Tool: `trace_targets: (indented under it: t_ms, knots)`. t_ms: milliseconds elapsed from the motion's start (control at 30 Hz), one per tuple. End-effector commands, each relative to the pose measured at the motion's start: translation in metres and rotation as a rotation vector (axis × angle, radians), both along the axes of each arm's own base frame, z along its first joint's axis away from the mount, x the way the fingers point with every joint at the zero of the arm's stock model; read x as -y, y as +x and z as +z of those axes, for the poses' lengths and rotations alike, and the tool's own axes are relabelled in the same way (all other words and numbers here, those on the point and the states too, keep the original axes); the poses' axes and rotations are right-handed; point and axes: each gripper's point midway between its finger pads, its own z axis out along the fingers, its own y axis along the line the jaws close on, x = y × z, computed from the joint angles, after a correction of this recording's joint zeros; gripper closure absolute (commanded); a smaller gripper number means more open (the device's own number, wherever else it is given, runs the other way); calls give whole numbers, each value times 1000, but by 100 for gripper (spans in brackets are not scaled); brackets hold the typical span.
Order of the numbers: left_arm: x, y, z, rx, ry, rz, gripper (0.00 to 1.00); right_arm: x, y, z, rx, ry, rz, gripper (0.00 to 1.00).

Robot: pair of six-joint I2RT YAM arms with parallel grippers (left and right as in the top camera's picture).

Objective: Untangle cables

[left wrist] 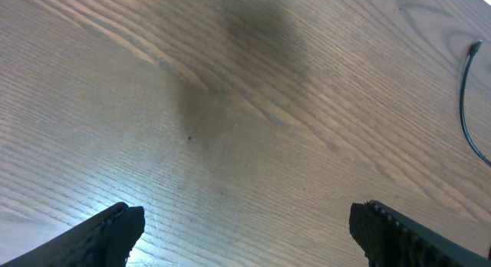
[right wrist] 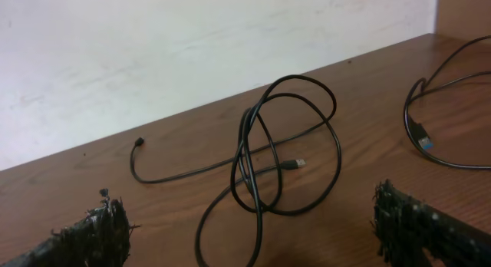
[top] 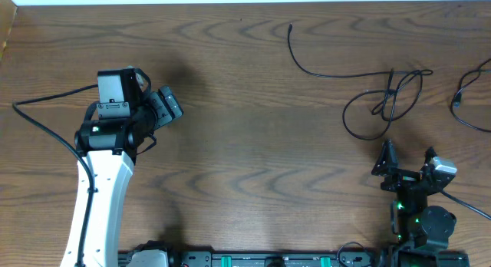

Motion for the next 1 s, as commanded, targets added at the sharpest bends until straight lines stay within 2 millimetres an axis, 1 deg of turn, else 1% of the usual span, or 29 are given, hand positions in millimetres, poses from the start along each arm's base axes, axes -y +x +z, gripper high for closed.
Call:
trace_targets:
  t_ms: [0,67,100,233,333,400,433,533,700,800,967]
  knots:
    - [-4,-3,16,44,22,1,7,-2,0,-1,-1,-14,6,1]
    - [-10,-5,24,69,54,19,7,-2,0,-1,-2,-14,6,1]
    - [-13,-8,33,97,70,32,7,-2,0,-1,-2,-14,6,1]
    - [-15,-20,57,182,88,42,7,-2,0,-1,-2,-14,6,1]
    - [-14,-37,71,248,92,44,7,-2,0,-1,-2,-14,6,1]
    - [-13,-49,76,286,94,43,7,-2,0,-1,-2,-14,6,1]
    - [-13,-59,79,315,95,44,7,-2,0,-1,-2,-14,6,1]
    - [-13,-79,76,360,99,49,7,-2,0,-1,-2,-14,6,1]
    - [-11,-104,63,427,99,50,7,-2,0,-1,-2,-14,6,1]
    - [-8,-110,56,483,97,40,7,-2,0,-1,-2,-14,6,1]
    - [-2,-113,49,603,90,19,7,-2,0,-1,-2,-13,6,1]
